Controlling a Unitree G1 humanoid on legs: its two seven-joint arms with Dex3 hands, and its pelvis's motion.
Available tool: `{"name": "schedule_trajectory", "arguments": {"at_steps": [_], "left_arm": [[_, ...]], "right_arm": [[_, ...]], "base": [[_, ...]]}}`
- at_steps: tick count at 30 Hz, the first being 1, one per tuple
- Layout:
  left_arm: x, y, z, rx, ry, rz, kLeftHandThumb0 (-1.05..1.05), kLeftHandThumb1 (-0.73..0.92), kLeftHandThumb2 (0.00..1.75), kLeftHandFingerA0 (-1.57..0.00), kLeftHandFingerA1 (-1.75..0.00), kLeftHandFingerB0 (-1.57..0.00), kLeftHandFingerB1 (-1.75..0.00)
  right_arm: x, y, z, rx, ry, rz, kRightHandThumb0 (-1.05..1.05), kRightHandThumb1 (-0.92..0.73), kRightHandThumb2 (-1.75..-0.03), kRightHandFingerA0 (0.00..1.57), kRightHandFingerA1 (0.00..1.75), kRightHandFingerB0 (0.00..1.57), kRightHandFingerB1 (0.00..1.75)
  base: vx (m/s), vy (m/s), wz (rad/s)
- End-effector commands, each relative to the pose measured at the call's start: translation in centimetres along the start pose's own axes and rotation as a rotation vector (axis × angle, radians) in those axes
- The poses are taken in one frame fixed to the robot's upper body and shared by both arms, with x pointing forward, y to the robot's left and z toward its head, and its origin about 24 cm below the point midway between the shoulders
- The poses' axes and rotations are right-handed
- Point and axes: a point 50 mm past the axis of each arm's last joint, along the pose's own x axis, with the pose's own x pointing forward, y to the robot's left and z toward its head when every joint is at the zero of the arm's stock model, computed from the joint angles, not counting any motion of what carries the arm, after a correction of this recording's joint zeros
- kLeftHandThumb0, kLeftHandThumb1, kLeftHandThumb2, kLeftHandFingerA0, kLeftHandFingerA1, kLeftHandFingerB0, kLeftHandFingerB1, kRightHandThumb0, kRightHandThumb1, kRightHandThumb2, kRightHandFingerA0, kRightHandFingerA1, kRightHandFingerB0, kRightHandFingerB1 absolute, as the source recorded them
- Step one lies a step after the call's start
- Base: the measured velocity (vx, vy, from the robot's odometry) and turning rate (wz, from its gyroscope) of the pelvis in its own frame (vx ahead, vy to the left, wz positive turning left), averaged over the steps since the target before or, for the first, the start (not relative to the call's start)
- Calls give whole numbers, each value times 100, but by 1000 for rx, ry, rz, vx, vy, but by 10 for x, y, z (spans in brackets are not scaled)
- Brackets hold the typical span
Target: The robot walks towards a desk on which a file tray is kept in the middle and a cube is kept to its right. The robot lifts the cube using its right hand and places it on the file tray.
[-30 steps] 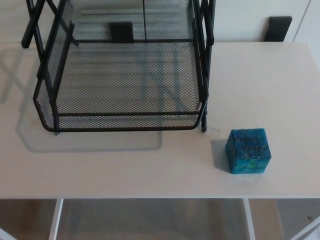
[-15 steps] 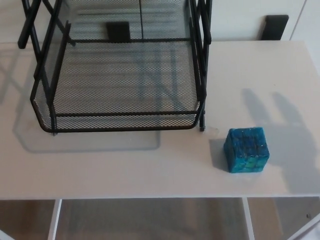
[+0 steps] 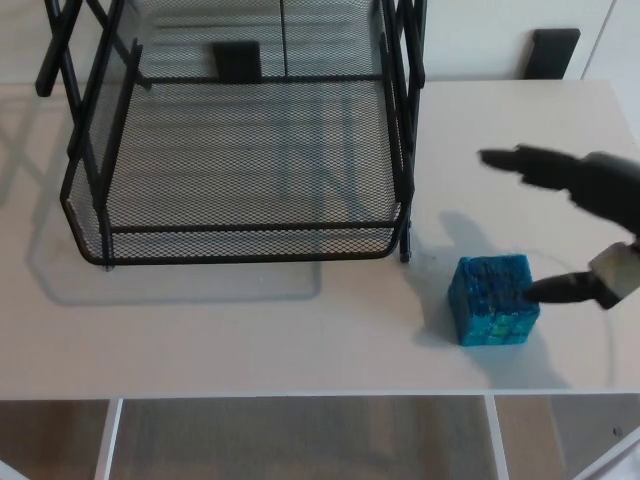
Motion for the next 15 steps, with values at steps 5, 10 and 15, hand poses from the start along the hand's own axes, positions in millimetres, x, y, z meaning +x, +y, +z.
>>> {"name": "schedule_trajectory", "arguments": {"at_steps": [5, 10, 15], "left_arm": [[-5, 10, 4, 66, -9, -11, -99, 82, 67, -19, -89, -1, -73], [-3, 8, 3, 114, 7, -17, -97, 62, 116, -33, -80, -2, -62], [-1, 8, 4, 138, 25, -17, -97, 82, 67, -29, -87, -7, -69]], "right_arm": [[13, 30, 4, -128, 99, 171, -82, -46, -83, 0, 15, 0, 12], [11, 44, 3, -168, 112, 200, -80, -46, -84, 0, 19, 0, 15], [11, 54, -5, -221, 147, 209, -78, -45, -84, 0, 22, 0, 16]], "base": [[0, 0, 0], [0, 0, 0], [0, 0, 0]]}}
